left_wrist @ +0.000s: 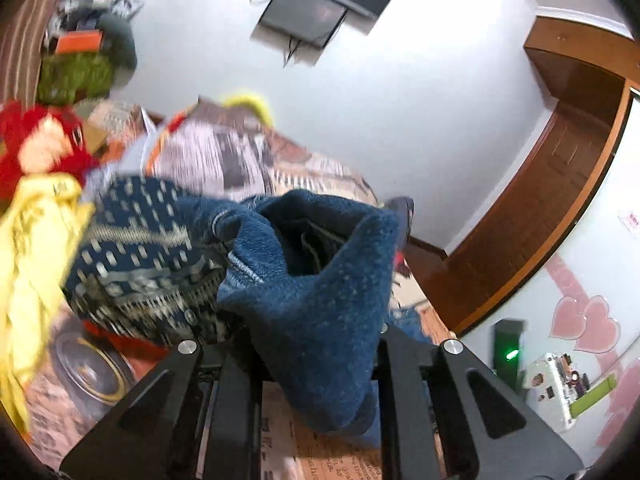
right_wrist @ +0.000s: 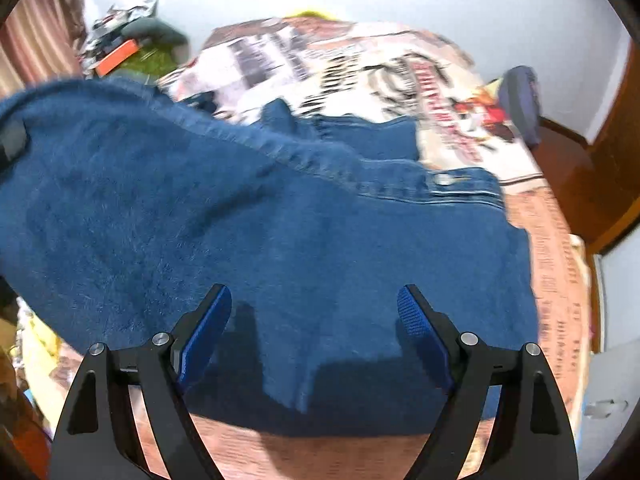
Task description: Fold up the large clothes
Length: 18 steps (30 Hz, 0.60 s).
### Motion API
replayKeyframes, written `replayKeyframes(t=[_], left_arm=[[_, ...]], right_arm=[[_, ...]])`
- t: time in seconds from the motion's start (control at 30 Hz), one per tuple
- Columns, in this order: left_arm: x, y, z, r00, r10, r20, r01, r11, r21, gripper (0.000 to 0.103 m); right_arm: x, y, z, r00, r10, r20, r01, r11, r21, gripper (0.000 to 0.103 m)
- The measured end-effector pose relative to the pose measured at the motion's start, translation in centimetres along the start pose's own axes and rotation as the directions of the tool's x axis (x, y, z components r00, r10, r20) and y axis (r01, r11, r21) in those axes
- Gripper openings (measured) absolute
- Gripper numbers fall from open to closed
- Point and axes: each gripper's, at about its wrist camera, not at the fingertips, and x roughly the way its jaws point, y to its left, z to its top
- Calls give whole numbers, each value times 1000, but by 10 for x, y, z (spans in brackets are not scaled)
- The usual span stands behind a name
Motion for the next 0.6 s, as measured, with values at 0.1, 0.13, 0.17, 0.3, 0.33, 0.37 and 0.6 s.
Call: replayKeyframes(t=[0.1,0.13,0.17,0.3,0.33,0.37,0.6], left_arm=[[-17,1,10,999,22,36,-23,999,29,14],[-21,6,11,998,42,41,-44,998,36,14],[-21,7,11,997,60,40,-62,997,42,14],[-13,5,2,994,109,-2,-109,992,62,14],[-10,3,-1,992,126,-7,-125,989,78,14],[-11,0,-3,991,136,-6,-135,987,93,14],[6,-46,-4,994,103,-21,-98,980,175,14]], right_arm=[[12,24,-8,999,50,-10,-50,998,-32,83],[15,30,-11,998,61,-22,-62,997,-39,83],[22,38,-14,995,88,-44,-90,995,-47,83],[50,56,-27,980,142,-137,-149,988,-43,83],[51,56,-28,981,139,-137,-146,988,-42,83],[51,54,-29,980,145,-135,-151,988,-41,83],[9,10,-39,988,146,-59,-145,989,19,83]])
